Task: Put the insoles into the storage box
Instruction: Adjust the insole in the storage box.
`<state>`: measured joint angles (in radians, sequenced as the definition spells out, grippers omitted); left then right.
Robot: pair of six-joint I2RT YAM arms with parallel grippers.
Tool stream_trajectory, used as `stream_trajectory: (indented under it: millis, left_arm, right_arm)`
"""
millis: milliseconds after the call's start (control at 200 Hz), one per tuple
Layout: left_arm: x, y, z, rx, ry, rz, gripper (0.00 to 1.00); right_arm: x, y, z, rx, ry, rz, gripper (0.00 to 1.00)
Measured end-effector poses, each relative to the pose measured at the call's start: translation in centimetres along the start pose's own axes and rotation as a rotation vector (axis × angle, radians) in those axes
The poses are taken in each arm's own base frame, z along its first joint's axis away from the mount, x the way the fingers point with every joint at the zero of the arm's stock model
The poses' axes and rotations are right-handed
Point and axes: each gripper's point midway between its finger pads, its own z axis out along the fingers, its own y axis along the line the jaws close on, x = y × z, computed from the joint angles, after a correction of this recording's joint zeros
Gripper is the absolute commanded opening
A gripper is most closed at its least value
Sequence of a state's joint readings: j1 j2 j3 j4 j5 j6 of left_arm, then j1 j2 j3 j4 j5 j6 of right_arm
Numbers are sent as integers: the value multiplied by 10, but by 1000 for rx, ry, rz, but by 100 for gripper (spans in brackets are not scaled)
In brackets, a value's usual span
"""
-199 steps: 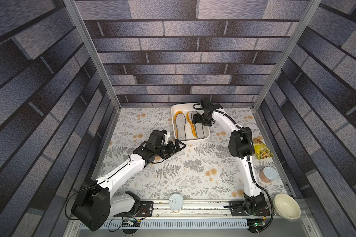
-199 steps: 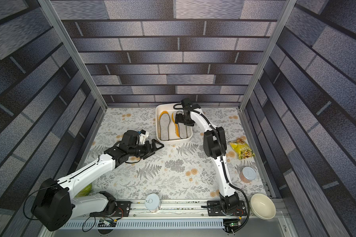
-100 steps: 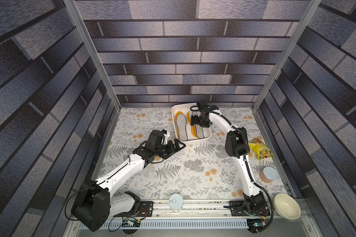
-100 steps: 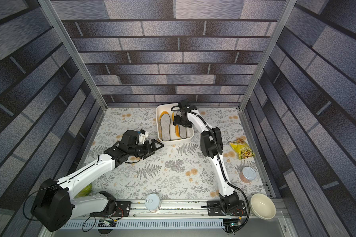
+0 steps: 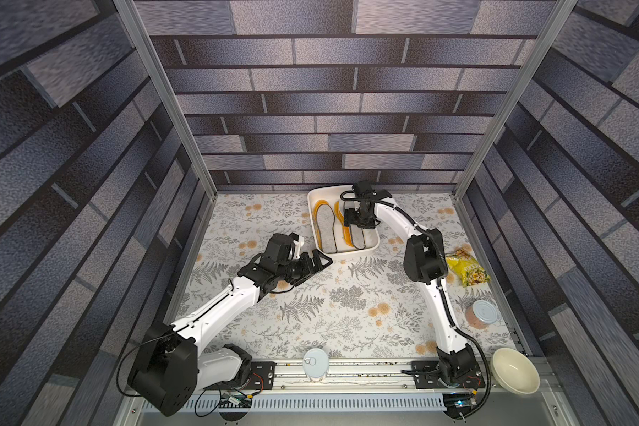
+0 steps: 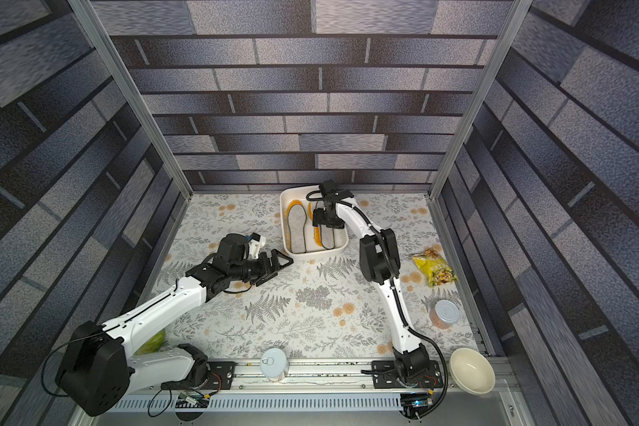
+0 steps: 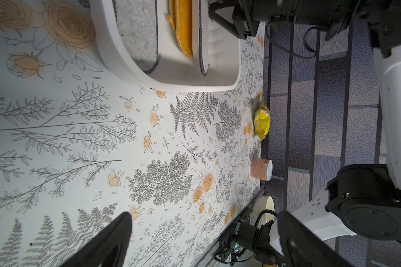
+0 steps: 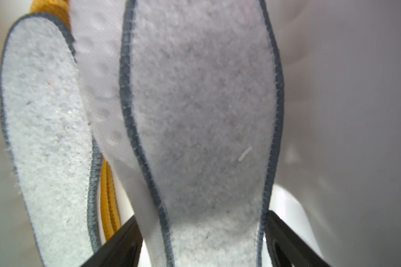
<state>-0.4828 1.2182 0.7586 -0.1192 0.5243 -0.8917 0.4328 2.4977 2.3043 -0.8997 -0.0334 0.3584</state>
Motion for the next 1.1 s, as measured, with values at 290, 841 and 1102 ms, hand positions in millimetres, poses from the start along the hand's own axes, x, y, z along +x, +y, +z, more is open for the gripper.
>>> stream_trajectory:
  millis: [290, 841, 1102]
  left_arm:
    - [2, 4, 1, -7, 6, -5, 100]
    - [3, 4, 1, -7, 7, -6, 100]
    - [3, 4, 1, -5, 9, -6, 100]
  right_arm:
    - [4, 4, 5, -15, 4, -16, 70]
    - [-4, 20, -18, -44, -45, -89, 70]
    - [-3, 22, -18, -45, -44, -116, 73]
